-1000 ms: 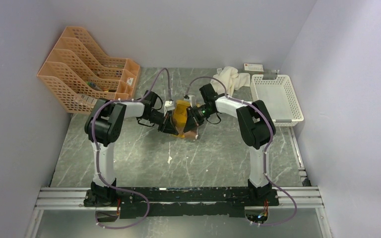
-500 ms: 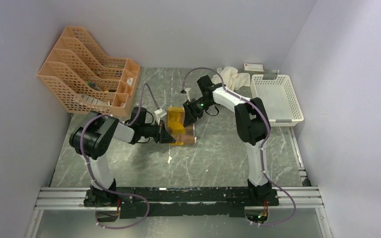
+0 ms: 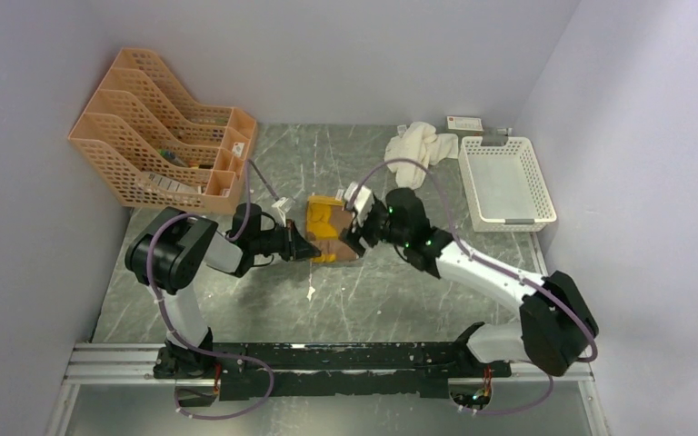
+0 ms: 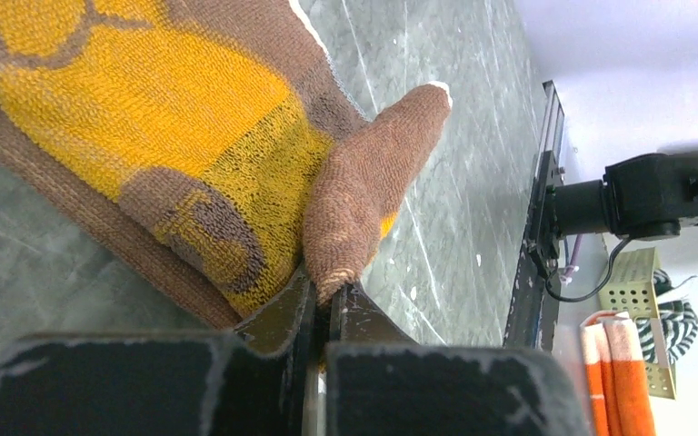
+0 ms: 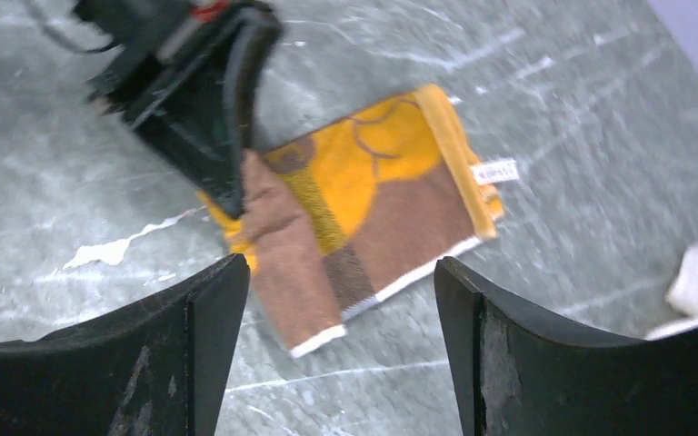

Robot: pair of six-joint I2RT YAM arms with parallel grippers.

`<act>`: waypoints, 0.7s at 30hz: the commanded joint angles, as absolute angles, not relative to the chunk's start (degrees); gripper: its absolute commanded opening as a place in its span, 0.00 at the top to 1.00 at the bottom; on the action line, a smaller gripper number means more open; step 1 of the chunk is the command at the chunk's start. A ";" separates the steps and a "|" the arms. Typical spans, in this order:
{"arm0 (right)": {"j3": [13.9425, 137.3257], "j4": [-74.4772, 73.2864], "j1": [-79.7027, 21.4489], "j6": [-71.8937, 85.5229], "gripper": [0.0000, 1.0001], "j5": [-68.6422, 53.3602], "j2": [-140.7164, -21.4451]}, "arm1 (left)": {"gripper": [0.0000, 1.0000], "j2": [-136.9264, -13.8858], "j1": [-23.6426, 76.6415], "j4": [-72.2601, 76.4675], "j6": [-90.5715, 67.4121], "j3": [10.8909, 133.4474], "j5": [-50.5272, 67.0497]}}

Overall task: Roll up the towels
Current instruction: Roll the towel at the center of the board.

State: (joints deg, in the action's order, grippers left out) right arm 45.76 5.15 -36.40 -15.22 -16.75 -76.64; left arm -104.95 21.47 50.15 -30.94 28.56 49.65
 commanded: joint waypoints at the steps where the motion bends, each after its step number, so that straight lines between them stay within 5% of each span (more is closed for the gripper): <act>1: 38.65 15.05 -42.02 -28.09 0.24 -14.98 -73.77 | 0.93 -105.64 21.45 52.89 -33.66 28.07 48.08; 21: 43.30 6.01 -53.45 -55.24 0.30 -4.23 -90.44 | 0.93 -108.34 21.03 42.05 -31.72 30.15 50.04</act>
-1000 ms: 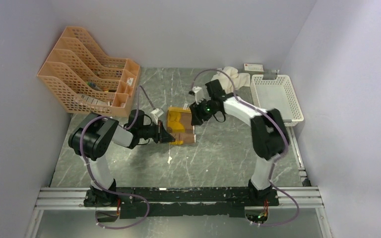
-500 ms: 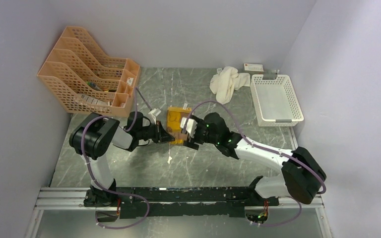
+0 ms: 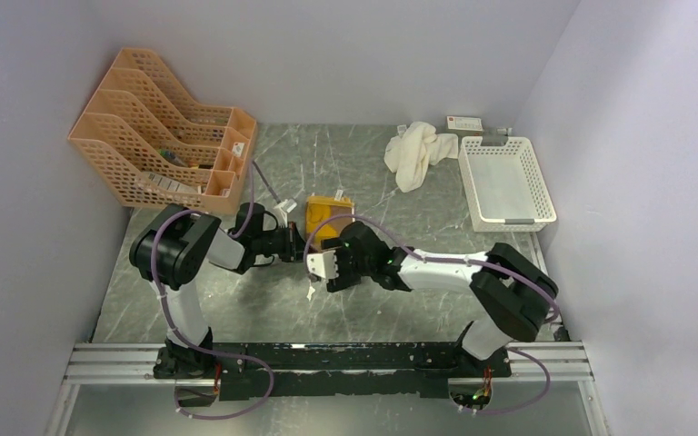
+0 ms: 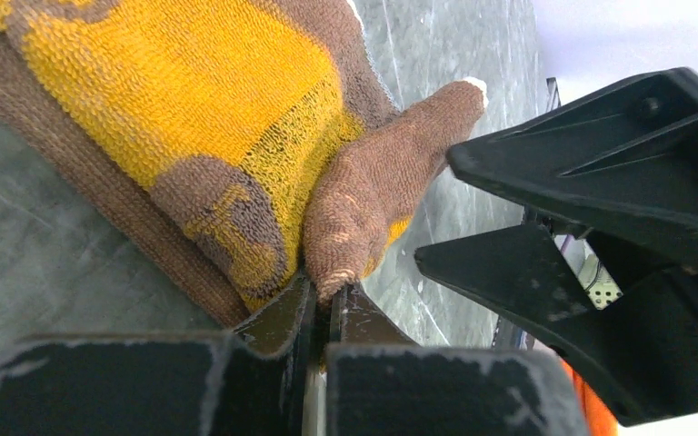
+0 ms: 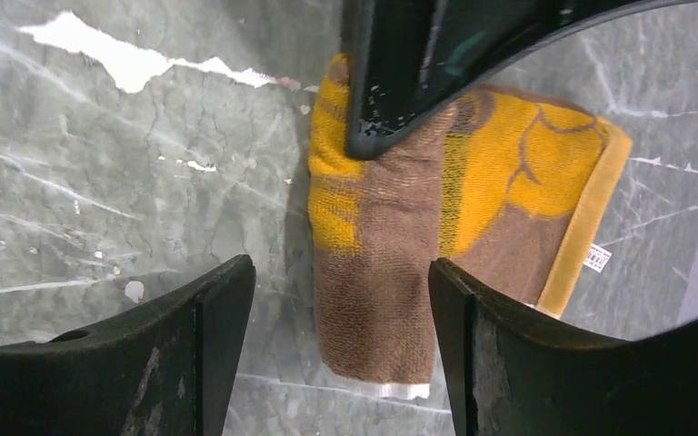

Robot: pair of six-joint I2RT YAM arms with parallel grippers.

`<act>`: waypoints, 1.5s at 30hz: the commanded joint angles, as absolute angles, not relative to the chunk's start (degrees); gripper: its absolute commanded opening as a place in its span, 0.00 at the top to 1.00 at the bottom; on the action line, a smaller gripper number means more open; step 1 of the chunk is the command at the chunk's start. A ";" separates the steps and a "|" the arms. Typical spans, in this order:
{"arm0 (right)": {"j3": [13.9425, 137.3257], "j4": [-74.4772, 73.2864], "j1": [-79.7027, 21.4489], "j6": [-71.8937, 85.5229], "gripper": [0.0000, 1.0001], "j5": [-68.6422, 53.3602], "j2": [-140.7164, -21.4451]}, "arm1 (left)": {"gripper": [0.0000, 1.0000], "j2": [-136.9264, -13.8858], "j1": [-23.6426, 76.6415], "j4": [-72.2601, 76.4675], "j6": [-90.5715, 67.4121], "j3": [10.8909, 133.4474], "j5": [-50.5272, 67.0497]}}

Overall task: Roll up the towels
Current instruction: Roll the towel at the center of the board.

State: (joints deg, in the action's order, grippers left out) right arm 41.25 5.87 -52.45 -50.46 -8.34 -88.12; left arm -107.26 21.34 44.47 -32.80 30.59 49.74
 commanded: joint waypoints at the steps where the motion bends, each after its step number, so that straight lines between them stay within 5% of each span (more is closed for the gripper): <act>1: 43.81 5.84 -53.75 -55.73 0.30 -3.39 -91.47 | 0.93 -108.24 20.89 42.23 -31.91 29.84 50.01; 14: 46.17 8.86 -54.88 -57.37 0.49 2.27 -101.29 | 0.93 -108.86 20.17 46.63 -35.69 28.59 51.82; 24: 50.88 -0.35 -54.50 -54.15 0.95 -3.34 -104.40 | 0.92 -106.60 17.45 45.02 -37.76 29.68 51.99; 26: 51.59 -1.73 -53.98 -53.17 1.00 -6.04 -104.22 | 0.78 -104.86 16.59 42.60 -37.34 30.50 51.54; 28: 52.75 -3.59 -53.19 -51.86 1.00 -10.39 -103.71 | 0.20 -102.21 15.28 39.11 -36.33 31.49 51.06; 29: 53.45 -4.93 -52.65 -51.10 1.00 -12.85 -103.38 | 0.03 -100.59 14.57 36.66 -35.63 32.26 50.61; 36: 62.02 -17.11 -47.83 -45.84 1.00 -29.16 -102.60 | 0.00 -88.48 6.31 11.64 -21.25 42.93 46.85; 45: 76.29 -29.30 -40.73 -28.93 0.89 -49.03 -110.72 | 0.00 -80.21 4.66 7.09 -10.90 40.61 51.10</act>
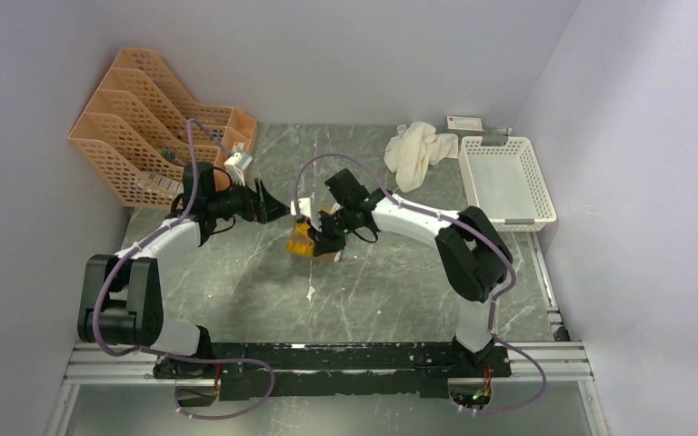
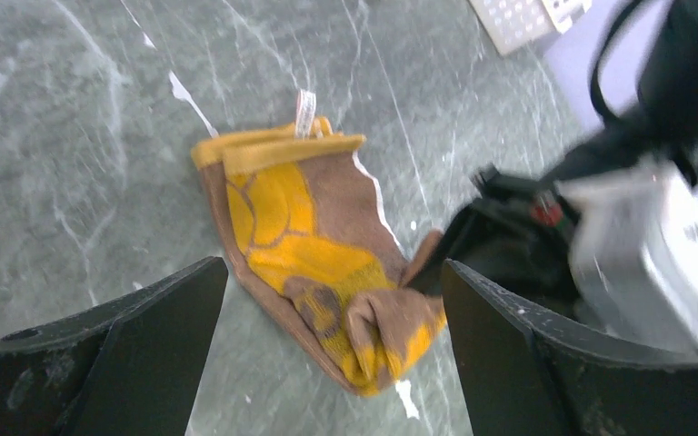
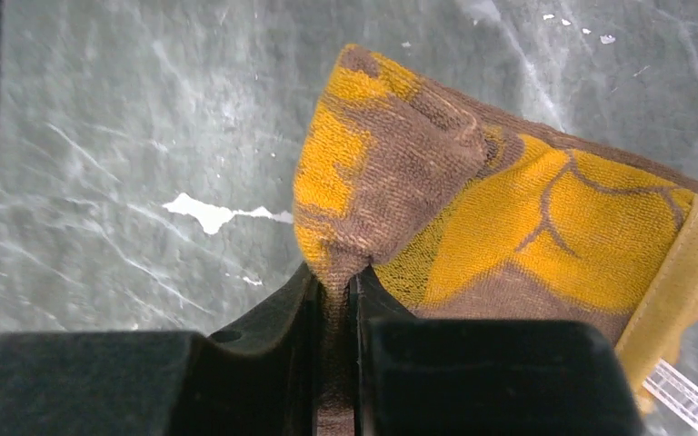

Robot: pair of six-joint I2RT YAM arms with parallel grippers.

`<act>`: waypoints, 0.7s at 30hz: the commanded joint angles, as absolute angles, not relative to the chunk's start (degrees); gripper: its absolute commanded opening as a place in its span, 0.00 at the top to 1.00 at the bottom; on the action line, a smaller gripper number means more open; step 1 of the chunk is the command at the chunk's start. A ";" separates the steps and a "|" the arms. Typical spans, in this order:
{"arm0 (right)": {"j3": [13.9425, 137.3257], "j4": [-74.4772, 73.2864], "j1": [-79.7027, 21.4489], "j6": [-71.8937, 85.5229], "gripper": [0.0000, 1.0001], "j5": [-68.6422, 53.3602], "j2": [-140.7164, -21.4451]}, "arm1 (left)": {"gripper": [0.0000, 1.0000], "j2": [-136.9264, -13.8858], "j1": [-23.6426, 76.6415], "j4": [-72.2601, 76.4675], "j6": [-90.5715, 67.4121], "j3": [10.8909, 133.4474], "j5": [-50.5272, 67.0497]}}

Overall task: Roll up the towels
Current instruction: Roll the towel at the center of the board.

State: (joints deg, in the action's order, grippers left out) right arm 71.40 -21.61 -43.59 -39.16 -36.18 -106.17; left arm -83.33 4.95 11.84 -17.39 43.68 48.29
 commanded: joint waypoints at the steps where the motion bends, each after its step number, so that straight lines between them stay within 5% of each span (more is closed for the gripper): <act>1: 76.73 -29.06 -39.71 -26.46 0.87 -52.10 -111.62 | 0.00 -78.91 4.66 7.01 -9.50 39.84 52.01; 12: 80.04 -25.54 -35.30 -12.15 0.80 -66.47 -119.55 | 0.01 -75.17 4.74 1.83 2.62 40.78 65.00; 21: 81.64 -19.01 -34.71 -1.78 0.82 -67.90 -124.89 | 0.02 -77.52 11.59 -7.12 10.23 42.27 58.35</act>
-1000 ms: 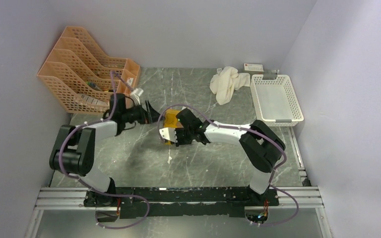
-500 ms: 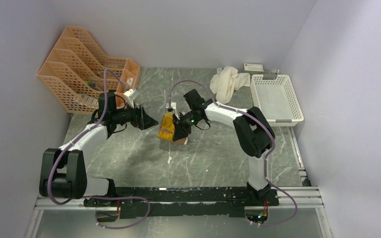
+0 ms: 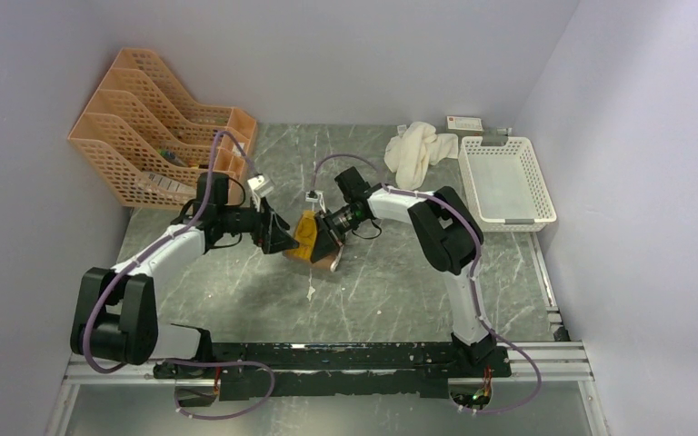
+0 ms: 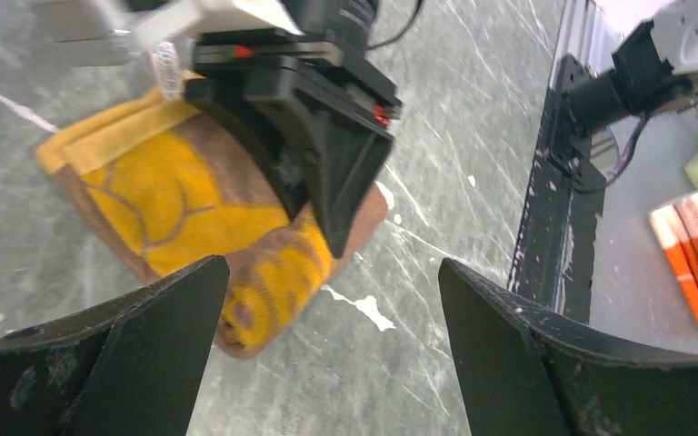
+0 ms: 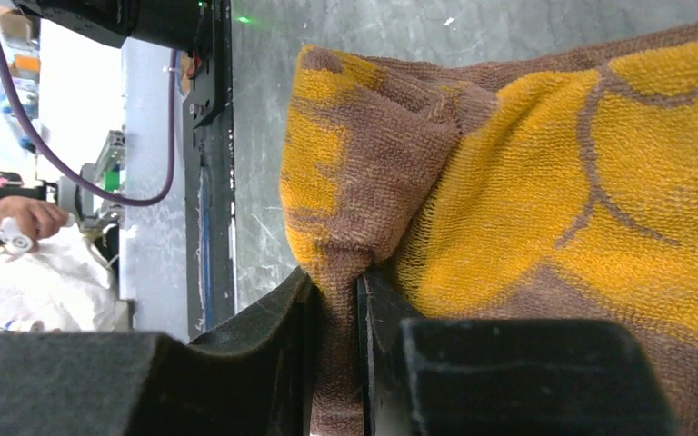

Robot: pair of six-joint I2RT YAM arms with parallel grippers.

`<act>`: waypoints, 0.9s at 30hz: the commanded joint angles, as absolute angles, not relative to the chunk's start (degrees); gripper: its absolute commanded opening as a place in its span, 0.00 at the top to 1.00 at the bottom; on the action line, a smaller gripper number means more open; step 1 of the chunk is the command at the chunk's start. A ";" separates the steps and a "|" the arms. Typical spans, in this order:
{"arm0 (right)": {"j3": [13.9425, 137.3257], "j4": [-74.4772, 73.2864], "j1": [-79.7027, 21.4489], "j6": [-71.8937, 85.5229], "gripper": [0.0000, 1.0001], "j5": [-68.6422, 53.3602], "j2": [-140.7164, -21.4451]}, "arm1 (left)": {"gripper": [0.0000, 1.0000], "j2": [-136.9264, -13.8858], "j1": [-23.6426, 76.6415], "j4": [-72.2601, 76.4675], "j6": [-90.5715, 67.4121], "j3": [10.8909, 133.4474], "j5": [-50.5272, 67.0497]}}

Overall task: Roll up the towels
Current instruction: Roll the towel at the center of the board.

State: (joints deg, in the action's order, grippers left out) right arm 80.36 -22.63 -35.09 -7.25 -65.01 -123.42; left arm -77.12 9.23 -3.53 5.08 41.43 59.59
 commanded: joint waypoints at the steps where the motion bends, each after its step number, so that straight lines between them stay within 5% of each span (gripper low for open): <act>1: 81.46 -18.09 -34.68 -1.05 0.82 -68.08 -125.08 | 0.02 -77.63 11.60 -6.72 10.09 42.07 57.72; 5: 80.47 -15.72 -34.50 1.79 0.83 -67.48 -126.27 | 0.09 -79.46 11.67 -6.72 10.52 42.57 58.55; 12: 77.79 -10.73 -34.00 5.53 0.83 -66.88 -126.57 | 0.36 -84.02 12.58 -8.04 11.30 44.24 52.41; 27: 75.96 -5.52 -33.50 8.06 0.83 -66.24 -127.66 | 0.43 -90.92 17.22 -10.07 9.17 45.92 39.01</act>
